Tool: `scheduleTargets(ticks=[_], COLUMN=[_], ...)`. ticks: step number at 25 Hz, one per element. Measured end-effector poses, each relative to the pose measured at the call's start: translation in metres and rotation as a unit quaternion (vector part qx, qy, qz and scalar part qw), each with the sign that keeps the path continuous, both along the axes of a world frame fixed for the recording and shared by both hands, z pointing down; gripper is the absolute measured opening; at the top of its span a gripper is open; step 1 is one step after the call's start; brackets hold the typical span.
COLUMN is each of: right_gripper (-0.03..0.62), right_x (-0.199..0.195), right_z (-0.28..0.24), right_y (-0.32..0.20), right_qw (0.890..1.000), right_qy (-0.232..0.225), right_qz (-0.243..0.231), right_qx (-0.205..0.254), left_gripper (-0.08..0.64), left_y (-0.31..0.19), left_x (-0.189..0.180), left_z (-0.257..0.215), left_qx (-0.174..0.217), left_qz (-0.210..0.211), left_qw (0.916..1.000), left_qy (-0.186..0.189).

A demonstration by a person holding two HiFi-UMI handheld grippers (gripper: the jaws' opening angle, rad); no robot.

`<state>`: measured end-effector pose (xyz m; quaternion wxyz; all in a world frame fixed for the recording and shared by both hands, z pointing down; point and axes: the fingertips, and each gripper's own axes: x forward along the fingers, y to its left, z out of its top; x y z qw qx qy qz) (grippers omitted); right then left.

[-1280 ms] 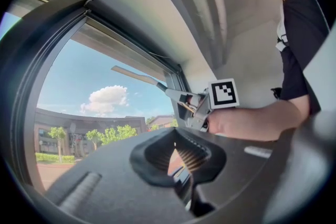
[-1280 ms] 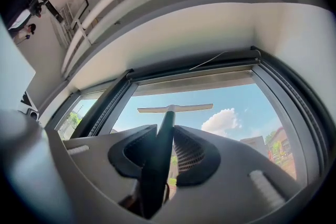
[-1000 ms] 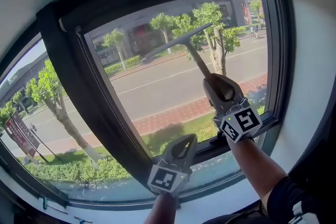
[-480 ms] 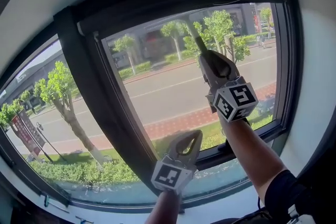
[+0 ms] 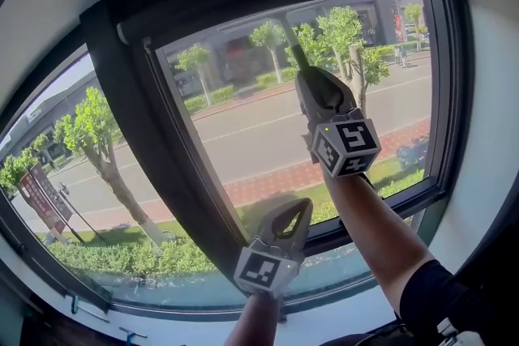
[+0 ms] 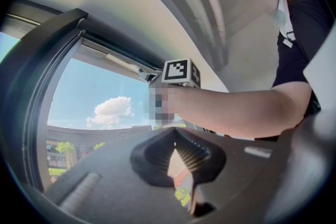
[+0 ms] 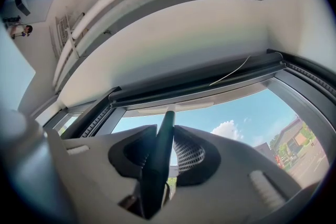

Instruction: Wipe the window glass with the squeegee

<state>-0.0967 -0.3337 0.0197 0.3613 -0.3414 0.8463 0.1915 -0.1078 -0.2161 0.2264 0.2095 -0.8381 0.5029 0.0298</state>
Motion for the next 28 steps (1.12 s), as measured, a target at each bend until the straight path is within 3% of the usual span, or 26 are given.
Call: scheduleTargets(ticks=[10, 28], right_gripper=[0.101, 0.101], right_x=[-0.009, -0.011], right_z=[0.006, 0.038], right_y=[-0.001, -0.001], right_qw=[0.999, 0.998], right_qy=[0.011, 0.031], right_qz=[0.034, 0.048], right_qx=[0.010, 0.014], left_gripper=[0.003, 0.003], left_y=[-0.004, -0.004], left_x=[-0.010, -0.018], left_z=[0.007, 0.021], left_qx=[-0.008, -0.019], left_qz=[-0.006, -0.012], left_qw=[0.9999, 0.9997], left_qy=[0.004, 0.008])
